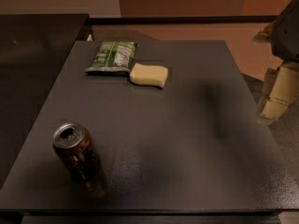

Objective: Move orange can near green jalapeno chip bag

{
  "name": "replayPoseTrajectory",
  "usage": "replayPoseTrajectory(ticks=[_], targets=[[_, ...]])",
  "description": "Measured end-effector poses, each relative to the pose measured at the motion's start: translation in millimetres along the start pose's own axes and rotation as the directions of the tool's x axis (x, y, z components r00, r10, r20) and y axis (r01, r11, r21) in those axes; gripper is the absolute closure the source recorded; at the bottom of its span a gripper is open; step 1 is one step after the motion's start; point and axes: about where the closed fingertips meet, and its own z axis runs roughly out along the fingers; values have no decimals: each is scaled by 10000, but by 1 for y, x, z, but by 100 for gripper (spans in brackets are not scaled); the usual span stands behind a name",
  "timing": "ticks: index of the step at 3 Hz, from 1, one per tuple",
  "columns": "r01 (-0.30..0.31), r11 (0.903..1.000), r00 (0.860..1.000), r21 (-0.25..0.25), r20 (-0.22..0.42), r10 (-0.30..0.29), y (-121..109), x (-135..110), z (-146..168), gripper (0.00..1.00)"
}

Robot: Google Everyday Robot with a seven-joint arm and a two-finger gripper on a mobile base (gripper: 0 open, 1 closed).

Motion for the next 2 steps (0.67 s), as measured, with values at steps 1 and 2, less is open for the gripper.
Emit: replayPoseTrajectory(ticks=[1,2], targets=[[0,10000,10000,19,12,0,0,0,-1,0],[242,9997,9985,-9,482,-242,5,-15,5,0]])
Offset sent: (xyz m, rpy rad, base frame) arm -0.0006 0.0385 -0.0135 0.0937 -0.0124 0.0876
